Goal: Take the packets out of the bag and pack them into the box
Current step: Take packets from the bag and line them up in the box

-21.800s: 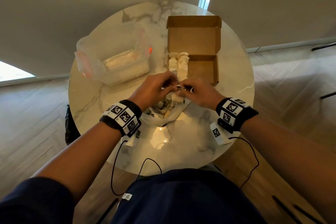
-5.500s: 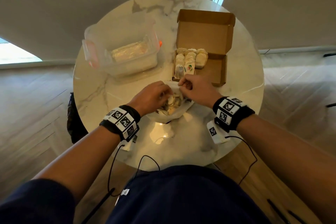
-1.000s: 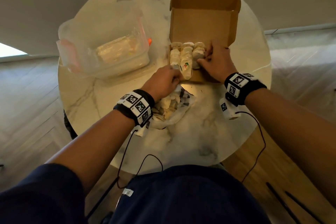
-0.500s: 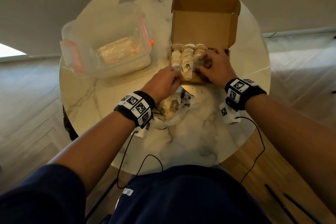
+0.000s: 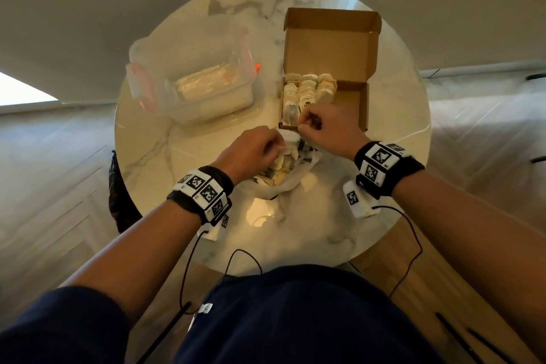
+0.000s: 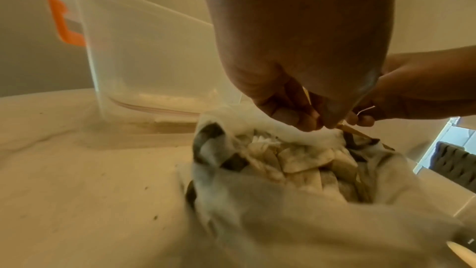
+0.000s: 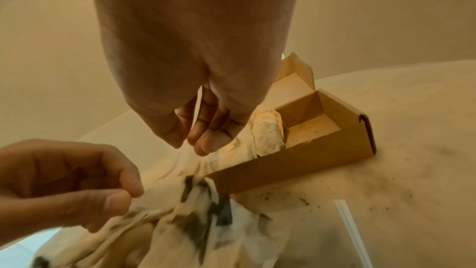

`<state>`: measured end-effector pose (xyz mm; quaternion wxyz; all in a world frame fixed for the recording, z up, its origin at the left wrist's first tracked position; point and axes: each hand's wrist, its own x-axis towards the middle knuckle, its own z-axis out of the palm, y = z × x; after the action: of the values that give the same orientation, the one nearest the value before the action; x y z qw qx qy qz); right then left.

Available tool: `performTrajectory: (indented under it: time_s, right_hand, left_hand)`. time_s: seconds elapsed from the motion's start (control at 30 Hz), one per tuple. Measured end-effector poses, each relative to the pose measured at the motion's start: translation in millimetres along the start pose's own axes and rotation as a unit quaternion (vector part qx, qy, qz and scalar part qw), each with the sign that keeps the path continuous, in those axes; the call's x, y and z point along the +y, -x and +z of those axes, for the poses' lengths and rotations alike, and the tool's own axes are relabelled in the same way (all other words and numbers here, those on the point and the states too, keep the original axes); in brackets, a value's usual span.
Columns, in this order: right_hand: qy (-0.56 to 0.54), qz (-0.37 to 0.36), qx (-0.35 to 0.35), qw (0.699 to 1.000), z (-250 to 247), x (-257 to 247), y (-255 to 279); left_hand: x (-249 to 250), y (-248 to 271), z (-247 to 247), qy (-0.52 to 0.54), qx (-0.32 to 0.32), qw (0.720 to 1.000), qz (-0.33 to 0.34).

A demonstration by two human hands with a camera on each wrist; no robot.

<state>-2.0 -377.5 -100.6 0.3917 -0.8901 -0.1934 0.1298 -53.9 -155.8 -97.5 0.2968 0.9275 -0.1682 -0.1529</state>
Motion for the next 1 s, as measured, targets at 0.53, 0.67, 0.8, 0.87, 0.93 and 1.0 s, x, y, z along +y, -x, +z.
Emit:
performTrajectory:
  time_s: [0.53, 0.67, 0.8, 0.87, 0.93, 1.0]
  right_hand:
    - [-0.026, 0.003, -0.058, 0.998, 28, -7, 28]
    - [-0.035, 0.012, -0.057, 0.998, 27, -8, 28]
    - [-0.033, 0.014, -0.054, 0.998, 26, -9, 27]
    - [-0.033, 0.015, -0.053, 0.998, 26, -8, 27]
    - [-0.037, 0.017, -0.056, 0.998, 27, -9, 26]
    - [-0.044, 0.009, -0.061, 0.997, 27, -11, 24]
  left_hand:
    - [-13, 2, 31, -0.084, -0.056, 0.993, -0.055]
    - [-12, -7, 31, -0.079, -0.028, 0.992, -0.089]
    - [-13, -10, 27, -0.061, -0.002, 0.995, -0.075]
    - [-14, -9, 24, -0.058, 0.003, 0.996, -0.061]
    - [-16, -5, 20, -0.067, -0.006, 0.997, -0.047]
    - [-17, -1, 16, -0.076, -0.025, 0.996, -0.041]
